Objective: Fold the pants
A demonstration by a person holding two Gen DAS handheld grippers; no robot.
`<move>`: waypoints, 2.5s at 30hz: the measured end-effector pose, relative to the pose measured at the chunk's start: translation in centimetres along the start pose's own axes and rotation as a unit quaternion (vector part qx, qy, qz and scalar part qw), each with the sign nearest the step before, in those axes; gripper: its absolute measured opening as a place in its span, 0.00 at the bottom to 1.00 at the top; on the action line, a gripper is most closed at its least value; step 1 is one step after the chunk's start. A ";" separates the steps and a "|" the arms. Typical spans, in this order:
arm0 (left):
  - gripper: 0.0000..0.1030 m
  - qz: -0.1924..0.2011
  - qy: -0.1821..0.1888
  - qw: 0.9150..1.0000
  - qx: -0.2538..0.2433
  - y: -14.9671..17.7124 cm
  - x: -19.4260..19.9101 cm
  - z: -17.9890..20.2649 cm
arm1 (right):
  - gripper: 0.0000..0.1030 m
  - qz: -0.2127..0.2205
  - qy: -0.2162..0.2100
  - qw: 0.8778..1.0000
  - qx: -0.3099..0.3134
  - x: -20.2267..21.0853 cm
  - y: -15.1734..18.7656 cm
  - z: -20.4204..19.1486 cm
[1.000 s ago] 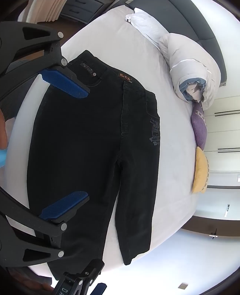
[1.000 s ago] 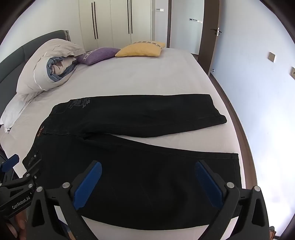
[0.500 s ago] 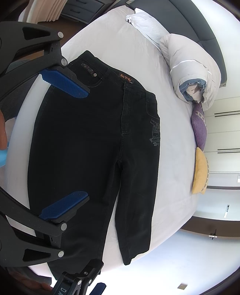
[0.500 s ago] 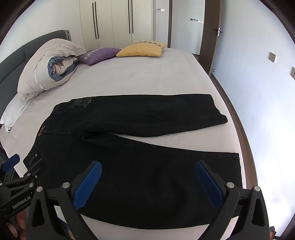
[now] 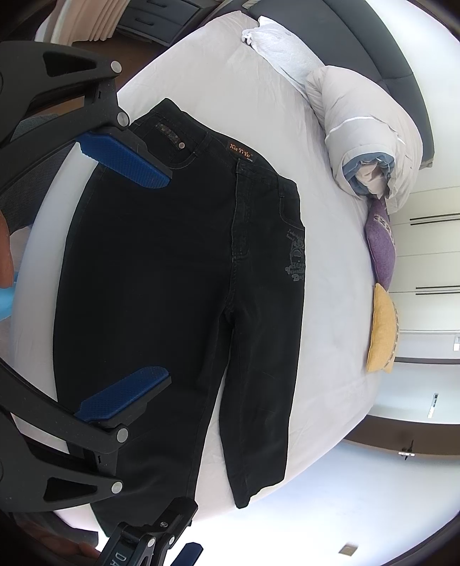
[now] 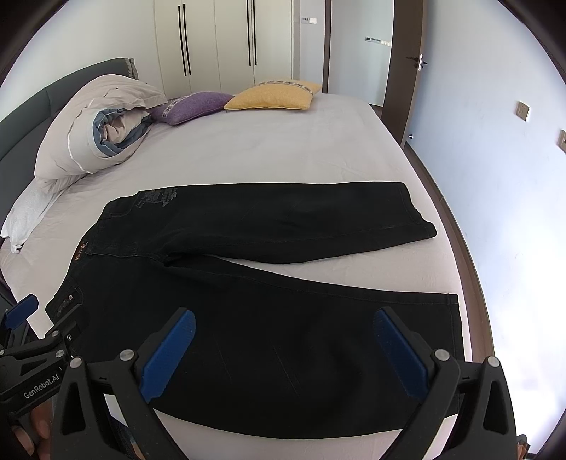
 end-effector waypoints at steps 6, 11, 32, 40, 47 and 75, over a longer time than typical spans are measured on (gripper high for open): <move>1.00 0.000 0.000 1.000 0.000 0.0 0.0 0.0 | 1.00 0.002 -0.001 1.000 0.003 0.4 -0.1 -0.4; 1.00 0.000 0.000 1.000 0.000 -0.1 0.1 0.0 | 1.00 0.001 -0.001 1.000 0.003 0.4 -0.1 -0.5; 1.00 0.001 0.000 1.000 0.001 -0.2 0.3 -0.1 | 1.00 0.003 -0.004 1.000 0.008 0.6 -0.1 -0.8; 1.00 -0.001 0.000 1.000 0.003 -0.1 0.3 -0.2 | 1.00 0.001 -0.006 1.000 0.009 0.4 0.2 -0.9; 1.00 0.003 0.006 1.000 -0.001 0.0 0.1 -0.2 | 1.00 -0.003 -0.018 1.000 0.006 0.1 0.5 -0.8; 0.99 0.014 0.294 0.877 0.380 -18.5 -16.8 -19.3 | 1.00 0.033 -0.245 0.958 0.143 -6.7 -9.7 -2.8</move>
Point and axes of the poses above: each gripper's, at about its wrist camera, not at the fingertips, and x roughly against the way its jaws point, z to its right, y to its underside, the point moved 3 cm from there along -x, roughly the way its jaws point, and after that the axes turned 1 degree about -x, right-handed, at the moved point
